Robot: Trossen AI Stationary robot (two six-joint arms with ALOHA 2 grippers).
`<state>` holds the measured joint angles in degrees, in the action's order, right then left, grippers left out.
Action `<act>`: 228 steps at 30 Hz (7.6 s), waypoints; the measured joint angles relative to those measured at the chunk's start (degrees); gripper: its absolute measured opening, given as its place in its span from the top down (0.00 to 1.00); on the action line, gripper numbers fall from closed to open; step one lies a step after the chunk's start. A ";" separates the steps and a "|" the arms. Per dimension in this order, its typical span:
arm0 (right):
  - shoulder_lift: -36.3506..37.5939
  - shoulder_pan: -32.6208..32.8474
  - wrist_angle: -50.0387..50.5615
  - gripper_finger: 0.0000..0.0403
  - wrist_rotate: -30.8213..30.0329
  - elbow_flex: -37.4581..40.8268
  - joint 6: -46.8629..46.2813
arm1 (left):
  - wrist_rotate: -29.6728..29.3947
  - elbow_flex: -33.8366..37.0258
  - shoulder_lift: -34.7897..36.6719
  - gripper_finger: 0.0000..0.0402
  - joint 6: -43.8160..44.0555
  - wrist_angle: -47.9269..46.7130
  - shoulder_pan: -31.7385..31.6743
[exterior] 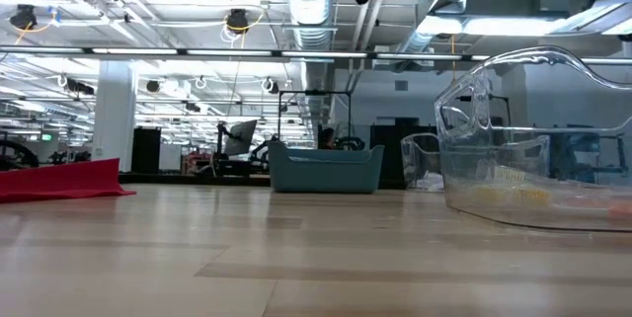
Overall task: Pick & Place Toothbrushes
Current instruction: Put the green toothbrush into the white bin, then adjust the bottom transparent bin on the table
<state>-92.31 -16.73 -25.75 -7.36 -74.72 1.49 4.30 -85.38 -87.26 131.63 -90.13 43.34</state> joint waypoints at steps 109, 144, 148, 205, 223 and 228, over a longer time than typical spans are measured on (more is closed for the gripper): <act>1.67 3.70 16.49 0.42 0.00 0.07 0.00 | -48.78 16.04 3.82 0.48 -18.06 14.65 20.33; 44.49 14.02 37.59 0.42 -4.47 35.91 -17.02 | -59.81 31.28 6.19 0.97 -54.34 16.52 -2.18; 44.25 17.51 38.24 0.42 -4.51 35.98 -16.31 | -55.96 33.90 8.95 0.98 -58.42 18.39 -5.52; -2.74 30.33 62.80 1.00 -13.16 7.50 -25.48 | -53.46 41.46 18.29 1.00 -77.61 47.69 -0.60; -13.81 35.89 81.94 1.00 -8.78 -4.30 -32.87 | -53.59 42.18 18.16 1.00 -77.41 49.29 1.06; -14.09 37.36 83.85 1.00 -4.30 -3.85 -34.01 | -53.43 43.86 18.16 1.00 -77.40 51.50 1.06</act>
<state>-106.40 20.63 58.10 -11.66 -78.57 -32.52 -49.14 -41.52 -69.11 54.24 -38.63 44.40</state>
